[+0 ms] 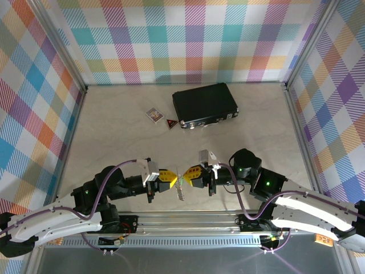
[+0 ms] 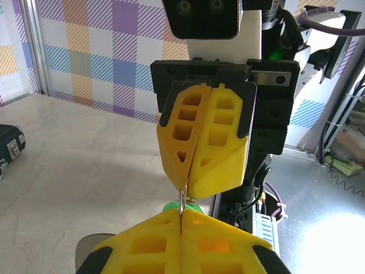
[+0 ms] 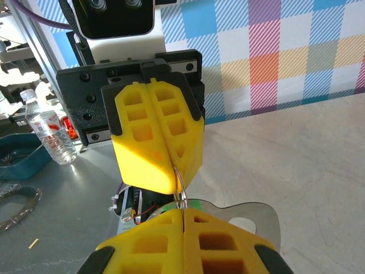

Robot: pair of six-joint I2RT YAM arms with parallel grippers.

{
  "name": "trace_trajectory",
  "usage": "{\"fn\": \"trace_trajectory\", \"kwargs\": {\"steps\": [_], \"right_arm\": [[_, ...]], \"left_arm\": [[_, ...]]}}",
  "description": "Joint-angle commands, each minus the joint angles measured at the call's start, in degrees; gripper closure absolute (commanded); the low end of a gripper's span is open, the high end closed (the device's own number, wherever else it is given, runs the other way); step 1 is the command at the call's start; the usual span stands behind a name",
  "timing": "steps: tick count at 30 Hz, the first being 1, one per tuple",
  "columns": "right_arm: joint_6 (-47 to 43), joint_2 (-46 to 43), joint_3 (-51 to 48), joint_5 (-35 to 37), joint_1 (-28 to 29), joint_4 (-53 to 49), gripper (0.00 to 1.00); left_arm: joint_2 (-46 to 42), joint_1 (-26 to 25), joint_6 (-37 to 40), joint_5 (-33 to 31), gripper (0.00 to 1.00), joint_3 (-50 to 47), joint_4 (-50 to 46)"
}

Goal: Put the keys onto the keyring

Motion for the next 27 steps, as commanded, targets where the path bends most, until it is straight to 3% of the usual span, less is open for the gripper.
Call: {"fn": "trace_trajectory", "kwargs": {"steps": [1, 27], "right_arm": [[1.1, -1.3, -0.6, 0.7, 0.2, 2.0, 1.00], [0.2, -0.5, -0.5, 0.6, 0.3, 1.8, 1.00]], "left_arm": [[-0.4, -0.4, -0.4, 0.4, 1.00, -0.4, 3.9], [0.3, -0.4, -0.4, 0.9, 1.00, 0.0, 3.9]]}}
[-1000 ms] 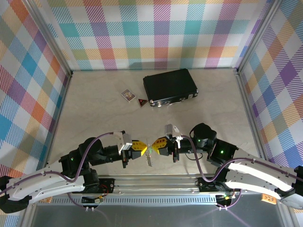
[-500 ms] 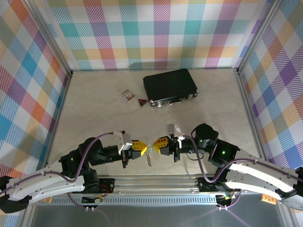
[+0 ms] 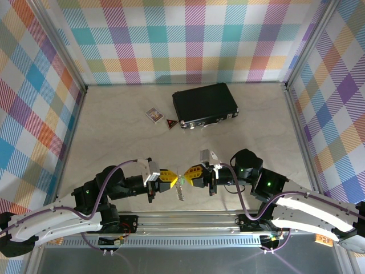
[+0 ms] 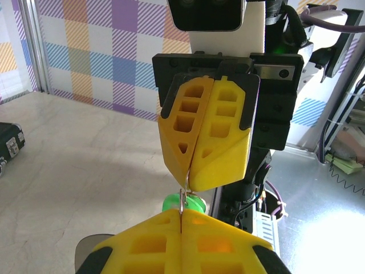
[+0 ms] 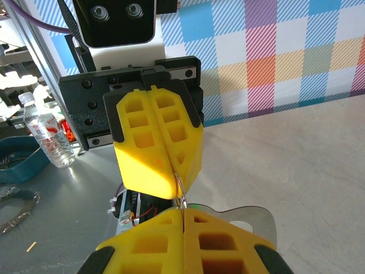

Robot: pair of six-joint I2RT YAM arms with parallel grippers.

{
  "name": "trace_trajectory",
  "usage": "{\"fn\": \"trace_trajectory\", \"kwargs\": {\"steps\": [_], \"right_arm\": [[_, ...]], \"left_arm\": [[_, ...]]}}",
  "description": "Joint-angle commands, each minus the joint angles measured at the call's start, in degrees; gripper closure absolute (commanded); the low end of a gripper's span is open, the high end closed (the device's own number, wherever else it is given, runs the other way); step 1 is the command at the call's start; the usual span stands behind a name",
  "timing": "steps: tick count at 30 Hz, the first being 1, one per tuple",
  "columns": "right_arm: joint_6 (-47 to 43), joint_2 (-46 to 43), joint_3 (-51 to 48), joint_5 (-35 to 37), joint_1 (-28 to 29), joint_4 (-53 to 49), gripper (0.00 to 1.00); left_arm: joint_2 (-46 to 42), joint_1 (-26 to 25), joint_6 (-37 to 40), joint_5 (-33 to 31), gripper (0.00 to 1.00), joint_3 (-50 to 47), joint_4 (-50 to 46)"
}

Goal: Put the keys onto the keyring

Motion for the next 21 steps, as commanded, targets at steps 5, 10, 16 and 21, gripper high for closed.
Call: {"fn": "trace_trajectory", "kwargs": {"steps": [5, 10, 16, 21], "right_arm": [[0.0, 0.5, -0.7, 0.3, 0.2, 1.8, 1.00], [0.3, -0.5, -1.2, 0.7, 0.2, 2.0, 1.00], [0.2, -0.7, -1.7, 1.1, 0.2, 2.1, 1.00], [0.0, -1.3, -1.9, 1.3, 0.2, 2.2, 1.00]], "left_arm": [[-0.3, -0.4, -0.4, 0.9, 1.00, 0.0, 3.7], [-0.8, -0.3, -0.4, 0.6, 1.00, -0.3, 3.7], [-0.8, -0.4, -0.4, 0.8, 1.00, -0.4, 3.8], [-0.8, -0.4, -0.4, 0.6, 1.00, -0.5, 3.9]]}}
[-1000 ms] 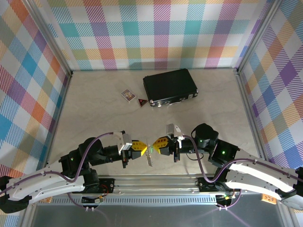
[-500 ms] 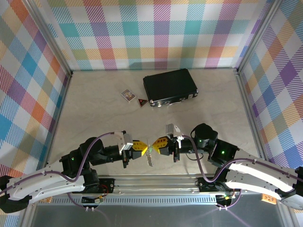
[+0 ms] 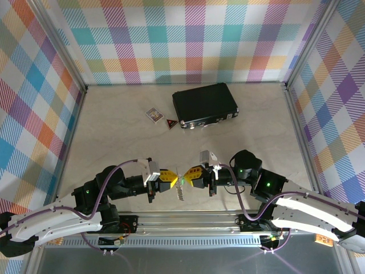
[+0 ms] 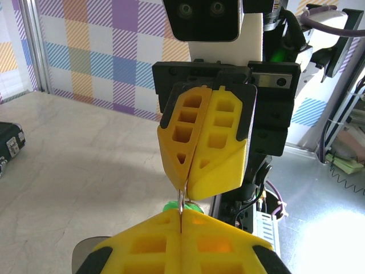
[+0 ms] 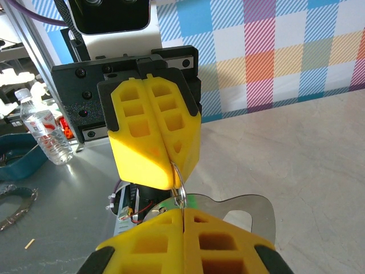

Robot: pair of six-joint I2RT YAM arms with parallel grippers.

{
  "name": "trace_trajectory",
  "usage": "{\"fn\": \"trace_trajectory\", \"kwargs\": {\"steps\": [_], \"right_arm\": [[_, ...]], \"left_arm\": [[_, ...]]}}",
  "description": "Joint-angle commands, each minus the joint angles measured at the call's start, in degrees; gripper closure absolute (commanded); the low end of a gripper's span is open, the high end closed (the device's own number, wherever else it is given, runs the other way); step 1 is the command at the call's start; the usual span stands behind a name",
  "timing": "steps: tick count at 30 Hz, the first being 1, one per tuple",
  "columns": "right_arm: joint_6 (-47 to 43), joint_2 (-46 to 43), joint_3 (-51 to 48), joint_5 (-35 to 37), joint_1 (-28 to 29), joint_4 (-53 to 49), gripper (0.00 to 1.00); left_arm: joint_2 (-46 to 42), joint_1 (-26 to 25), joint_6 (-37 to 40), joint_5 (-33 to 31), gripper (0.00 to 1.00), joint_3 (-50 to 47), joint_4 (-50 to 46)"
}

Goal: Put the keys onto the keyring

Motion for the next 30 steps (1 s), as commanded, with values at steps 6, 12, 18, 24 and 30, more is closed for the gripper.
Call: {"fn": "trace_trajectory", "kwargs": {"steps": [6, 12, 18, 24, 30], "right_arm": [[0.0, -1.0, -0.8, 0.7, 0.2, 2.2, 1.00], [0.0, -0.9, -0.9, 0.5, 0.2, 2.4, 1.00], [0.1, -0.2, -0.8, -1.2, 0.3, 2.6, 1.00], [0.5, -0.9, -1.0, -1.5, 0.2, 2.8, 1.00], [0.5, -0.7, -1.0, -2.1, 0.2, 3.0, 1.00]], "left_arm": [[-0.7, -0.4, -0.4, 0.6, 1.00, -0.5, 3.7], [-0.7, -0.4, -0.4, 0.6, 1.00, -0.6, 3.7], [-0.7, -0.4, -0.4, 0.6, 1.00, -0.5, 3.8], [-0.8, -0.4, -0.4, 0.2, 1.00, -0.7, 3.8], [-0.7, -0.4, -0.4, 0.4, 1.00, -0.6, 3.7]]}}
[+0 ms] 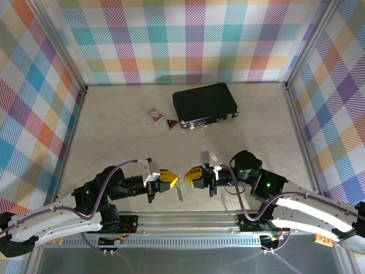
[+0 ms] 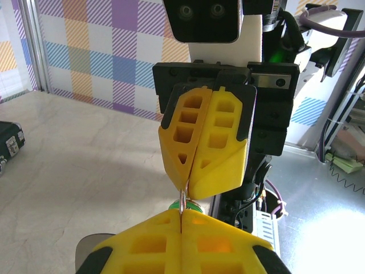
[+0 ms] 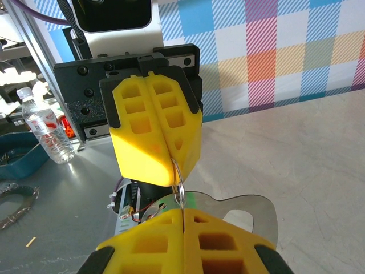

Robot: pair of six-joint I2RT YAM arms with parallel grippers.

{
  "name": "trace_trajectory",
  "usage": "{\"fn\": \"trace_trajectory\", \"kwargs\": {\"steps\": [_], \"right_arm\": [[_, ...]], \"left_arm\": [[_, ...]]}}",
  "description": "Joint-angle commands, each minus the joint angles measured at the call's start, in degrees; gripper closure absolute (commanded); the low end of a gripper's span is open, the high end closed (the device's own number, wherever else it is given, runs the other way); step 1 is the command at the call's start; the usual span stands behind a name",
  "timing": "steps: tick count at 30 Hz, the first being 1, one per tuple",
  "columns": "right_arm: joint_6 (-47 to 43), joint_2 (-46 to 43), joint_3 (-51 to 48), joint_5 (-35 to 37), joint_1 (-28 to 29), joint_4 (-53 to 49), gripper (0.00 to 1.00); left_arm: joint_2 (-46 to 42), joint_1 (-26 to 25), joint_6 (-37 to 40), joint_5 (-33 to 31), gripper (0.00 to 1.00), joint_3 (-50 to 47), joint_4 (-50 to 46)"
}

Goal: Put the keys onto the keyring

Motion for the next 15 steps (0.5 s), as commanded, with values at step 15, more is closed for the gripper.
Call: {"fn": "trace_trajectory", "kwargs": {"steps": [15], "right_arm": [[0.5, 0.3, -0.5, -0.3, 0.2, 3.2, 1.00]], "left_arm": [[-1.0, -0.4, -0.4, 0.4, 1.00, -0.1, 3.2]]}}
